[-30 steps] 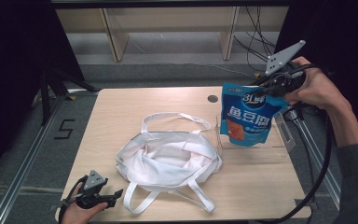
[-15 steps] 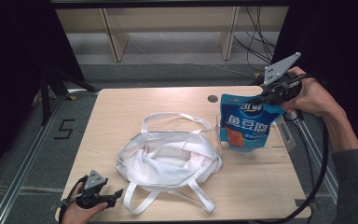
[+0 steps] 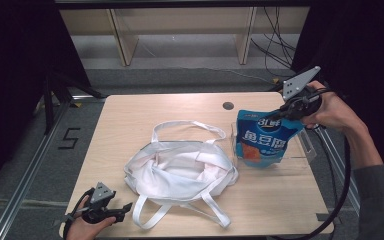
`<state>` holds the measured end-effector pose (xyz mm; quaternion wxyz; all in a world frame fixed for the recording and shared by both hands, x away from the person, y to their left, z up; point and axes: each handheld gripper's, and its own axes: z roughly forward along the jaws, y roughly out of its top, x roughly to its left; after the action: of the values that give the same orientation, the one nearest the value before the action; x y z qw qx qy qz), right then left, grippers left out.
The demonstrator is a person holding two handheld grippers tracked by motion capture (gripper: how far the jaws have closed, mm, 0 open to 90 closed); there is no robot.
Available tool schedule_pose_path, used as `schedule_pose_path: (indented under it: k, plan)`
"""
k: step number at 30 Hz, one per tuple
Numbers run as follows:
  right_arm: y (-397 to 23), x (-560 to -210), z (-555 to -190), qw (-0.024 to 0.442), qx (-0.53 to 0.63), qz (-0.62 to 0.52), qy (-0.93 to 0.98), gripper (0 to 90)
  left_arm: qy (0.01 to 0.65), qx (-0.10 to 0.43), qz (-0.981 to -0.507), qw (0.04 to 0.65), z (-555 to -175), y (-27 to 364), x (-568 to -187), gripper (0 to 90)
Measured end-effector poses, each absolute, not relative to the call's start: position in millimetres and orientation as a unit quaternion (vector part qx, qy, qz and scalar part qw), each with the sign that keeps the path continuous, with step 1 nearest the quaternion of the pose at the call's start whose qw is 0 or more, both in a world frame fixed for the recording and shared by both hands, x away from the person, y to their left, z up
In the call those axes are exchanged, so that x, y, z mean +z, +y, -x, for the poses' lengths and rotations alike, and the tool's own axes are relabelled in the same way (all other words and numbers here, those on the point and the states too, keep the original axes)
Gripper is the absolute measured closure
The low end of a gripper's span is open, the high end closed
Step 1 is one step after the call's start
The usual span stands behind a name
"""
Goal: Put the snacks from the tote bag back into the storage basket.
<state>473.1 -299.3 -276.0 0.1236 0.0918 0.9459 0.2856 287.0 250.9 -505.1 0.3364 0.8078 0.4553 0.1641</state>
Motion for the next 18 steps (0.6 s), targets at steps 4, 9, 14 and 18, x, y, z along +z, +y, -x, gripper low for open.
schedule_pose_path:
  k: [4, 9, 14, 18]
  plan:
    - [-305.2, -273.7, -472.0, 0.129, 0.293, -0.105, 0.942, 87.6, 0.45, 0.162, -0.811, 0.336, -287.0, 251.3, -504.3, 24.9]
    - [-304.3, -272.0, -467.7, 0.135, 0.288, -0.127, 0.939, 78.9, 0.444, 0.163, -0.818, 0.326, -287.6, 253.8, -503.2, 24.8]
    - [-303.4, -264.3, -460.1, 0.157, 0.326, -0.187, 0.913, 62.3, 0.447, 0.169, -0.814, 0.33, -287.7, 252.6, -504.7, 24.6]
    - [-304.3, -263.6, -455.7, 0.174, 0.348, -0.216, 0.895, 57.8, 0.457, 0.17, -0.805, 0.339, -287.1, 250.6, -506.1, 24.6]
